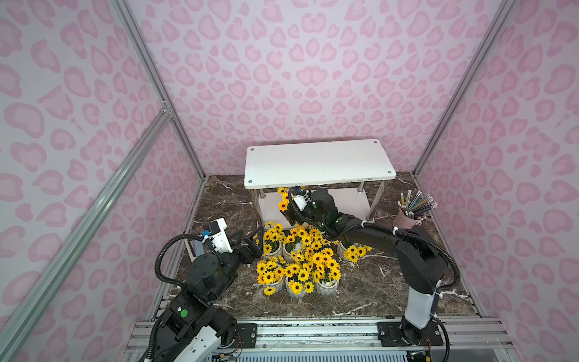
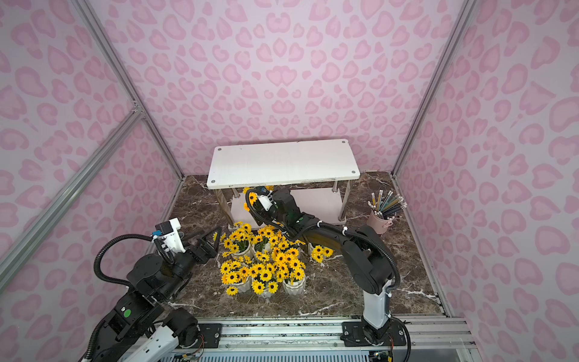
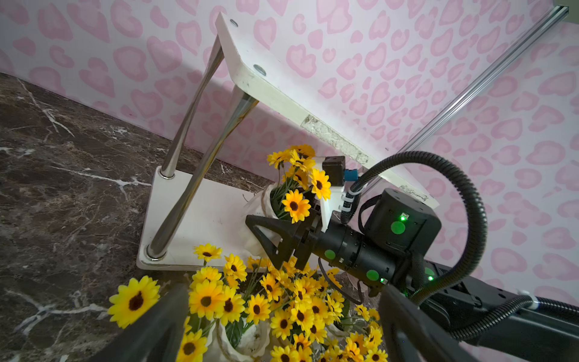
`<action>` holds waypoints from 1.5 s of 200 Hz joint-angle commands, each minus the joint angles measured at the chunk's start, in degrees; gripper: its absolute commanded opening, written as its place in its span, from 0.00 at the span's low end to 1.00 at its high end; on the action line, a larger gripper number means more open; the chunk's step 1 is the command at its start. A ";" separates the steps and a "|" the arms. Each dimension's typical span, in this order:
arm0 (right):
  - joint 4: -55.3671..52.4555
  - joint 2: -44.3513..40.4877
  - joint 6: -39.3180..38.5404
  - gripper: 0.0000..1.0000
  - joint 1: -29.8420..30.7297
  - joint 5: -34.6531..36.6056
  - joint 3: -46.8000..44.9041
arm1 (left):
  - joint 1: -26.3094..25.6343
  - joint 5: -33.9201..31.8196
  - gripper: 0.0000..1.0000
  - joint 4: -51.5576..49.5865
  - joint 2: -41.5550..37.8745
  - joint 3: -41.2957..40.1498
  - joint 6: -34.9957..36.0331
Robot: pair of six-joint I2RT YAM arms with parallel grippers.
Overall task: Take the sunflower pots off the shelves
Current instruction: Pick up the sunflower pot from the shelf, then place the sunflower pot at the center of the board.
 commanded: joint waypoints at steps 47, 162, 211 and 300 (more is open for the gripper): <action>7.07 -7.42 2.06 0.00 0.74 1.93 -6.65 | 0.04 1.73 0.97 3.74 0.32 0.10 0.18; 4.55 -17.81 1.06 0.00 4.69 8.80 -14.03 | 0.04 3.47 0.97 5.56 0.76 0.10 1.03; 2.03 -25.00 2.61 0.00 5.98 12.49 -19.22 | 0.04 4.81 0.97 6.93 1.96 -0.31 1.38; -13.91 -46.81 9.68 0.00 10.50 31.89 -29.12 | 0.04 10.27 0.97 12.18 6.63 -1.35 1.69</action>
